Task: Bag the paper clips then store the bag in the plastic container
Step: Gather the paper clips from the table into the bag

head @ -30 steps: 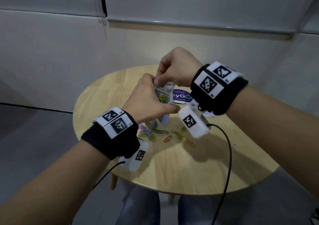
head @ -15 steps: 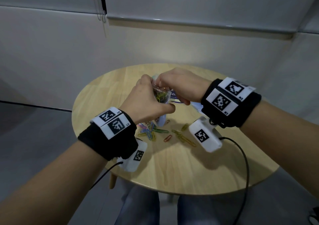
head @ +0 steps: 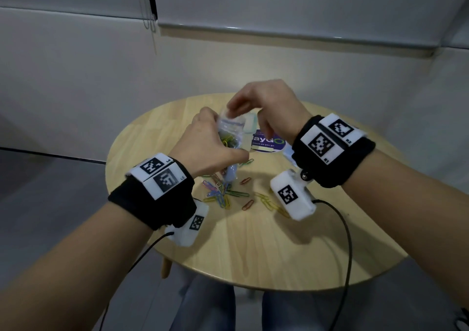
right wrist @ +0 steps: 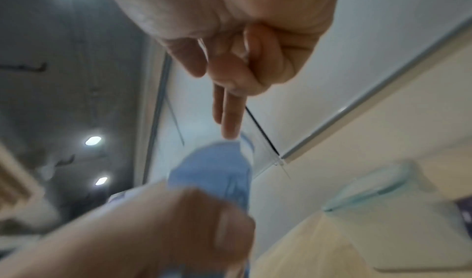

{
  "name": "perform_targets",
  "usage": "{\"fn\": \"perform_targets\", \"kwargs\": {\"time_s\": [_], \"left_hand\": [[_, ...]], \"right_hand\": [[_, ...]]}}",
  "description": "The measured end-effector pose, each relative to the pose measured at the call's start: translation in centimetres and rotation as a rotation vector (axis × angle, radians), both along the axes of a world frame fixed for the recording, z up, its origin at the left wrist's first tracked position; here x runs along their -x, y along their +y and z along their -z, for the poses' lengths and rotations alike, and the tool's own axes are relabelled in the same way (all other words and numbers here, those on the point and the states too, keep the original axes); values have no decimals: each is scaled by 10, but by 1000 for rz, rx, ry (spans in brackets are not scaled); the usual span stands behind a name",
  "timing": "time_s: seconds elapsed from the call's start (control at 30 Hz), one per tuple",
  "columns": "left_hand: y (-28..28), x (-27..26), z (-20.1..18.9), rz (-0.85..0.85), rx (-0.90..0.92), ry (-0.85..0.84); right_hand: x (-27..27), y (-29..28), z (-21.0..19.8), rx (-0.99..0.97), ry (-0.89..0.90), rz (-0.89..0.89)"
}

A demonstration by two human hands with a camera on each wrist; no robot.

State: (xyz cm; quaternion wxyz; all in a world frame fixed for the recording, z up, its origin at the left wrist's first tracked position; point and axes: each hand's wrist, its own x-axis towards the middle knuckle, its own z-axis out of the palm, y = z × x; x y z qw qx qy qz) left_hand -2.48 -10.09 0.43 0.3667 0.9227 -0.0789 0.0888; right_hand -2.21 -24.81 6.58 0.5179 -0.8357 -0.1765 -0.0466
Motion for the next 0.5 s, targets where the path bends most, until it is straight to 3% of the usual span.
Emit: {"fn": "perform_targets", "kwargs": {"time_s": [0.07,0.1,0.2,0.27,0.5], "left_hand": [[10,-4,2,-18,-51,26],[16,-6,3,-27,-76,42],[32,-10,5,-63,-135,69],[38,-11,5,-78,-151,80],[42,-15,8,-97,-183,106]], "right_hand": [[-17,-6,6,-86,34,116],[-28,-9,14,-3,55,160],[-57,-15,51,597,179,103],[-65,-12,75,885,233,9],[-66,21,92,1000,253,-181]]}}
